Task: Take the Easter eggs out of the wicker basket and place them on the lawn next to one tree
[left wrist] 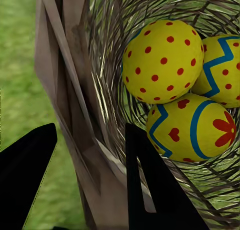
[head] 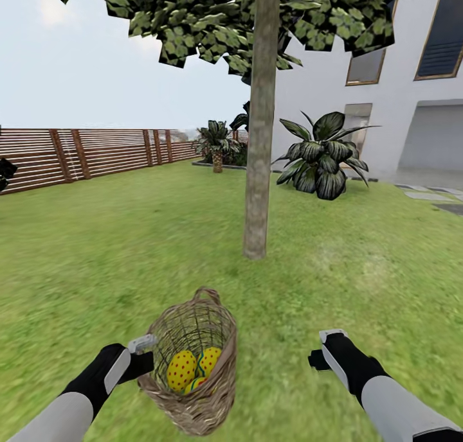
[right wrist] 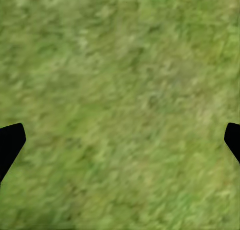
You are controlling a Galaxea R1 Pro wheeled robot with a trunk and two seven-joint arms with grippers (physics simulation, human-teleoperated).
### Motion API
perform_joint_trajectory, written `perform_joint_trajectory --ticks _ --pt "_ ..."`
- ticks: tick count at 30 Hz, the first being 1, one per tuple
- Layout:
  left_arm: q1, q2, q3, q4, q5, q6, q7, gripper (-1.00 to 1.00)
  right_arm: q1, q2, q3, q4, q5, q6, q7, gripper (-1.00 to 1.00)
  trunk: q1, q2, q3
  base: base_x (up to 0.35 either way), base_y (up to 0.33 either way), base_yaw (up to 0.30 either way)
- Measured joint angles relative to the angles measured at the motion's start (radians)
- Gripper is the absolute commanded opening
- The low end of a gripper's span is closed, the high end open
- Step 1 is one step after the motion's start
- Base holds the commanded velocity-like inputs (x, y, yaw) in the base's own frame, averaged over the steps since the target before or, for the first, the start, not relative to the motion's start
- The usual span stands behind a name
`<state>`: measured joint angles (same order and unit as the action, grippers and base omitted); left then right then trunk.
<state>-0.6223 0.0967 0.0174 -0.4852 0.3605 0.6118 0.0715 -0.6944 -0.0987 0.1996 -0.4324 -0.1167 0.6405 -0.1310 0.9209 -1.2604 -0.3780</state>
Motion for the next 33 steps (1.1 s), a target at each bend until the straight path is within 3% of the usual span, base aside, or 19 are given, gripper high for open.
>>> perform_joint_trajectory --ticks 3,5,33 --pt "0.0 -0.001 0.002 0.0 0.015 -0.001 -0.015 -1.0 0.0 0.0 0.0 0.0 0.0 0.0 0.0 1.0 0.0 0.0 0.0 0.33 -0.001 0.0" --pt "0.0 -0.001 -0.001 0.002 -0.004 0.0 -0.015 -1.0 0.0 0.0 0.0 0.0 0.0 0.0 0.0 1.0 0.0 0.0 0.0 0.33 0.0 0.0" --pt "0.0 -0.003 0.0 0.001 0.004 -0.001 -0.016 -1.0 0.0 -0.001 0.0 0.0 0.0 0.0 0.0 1.0 0.0 0.0 0.0 0.329 0.0 0.0"
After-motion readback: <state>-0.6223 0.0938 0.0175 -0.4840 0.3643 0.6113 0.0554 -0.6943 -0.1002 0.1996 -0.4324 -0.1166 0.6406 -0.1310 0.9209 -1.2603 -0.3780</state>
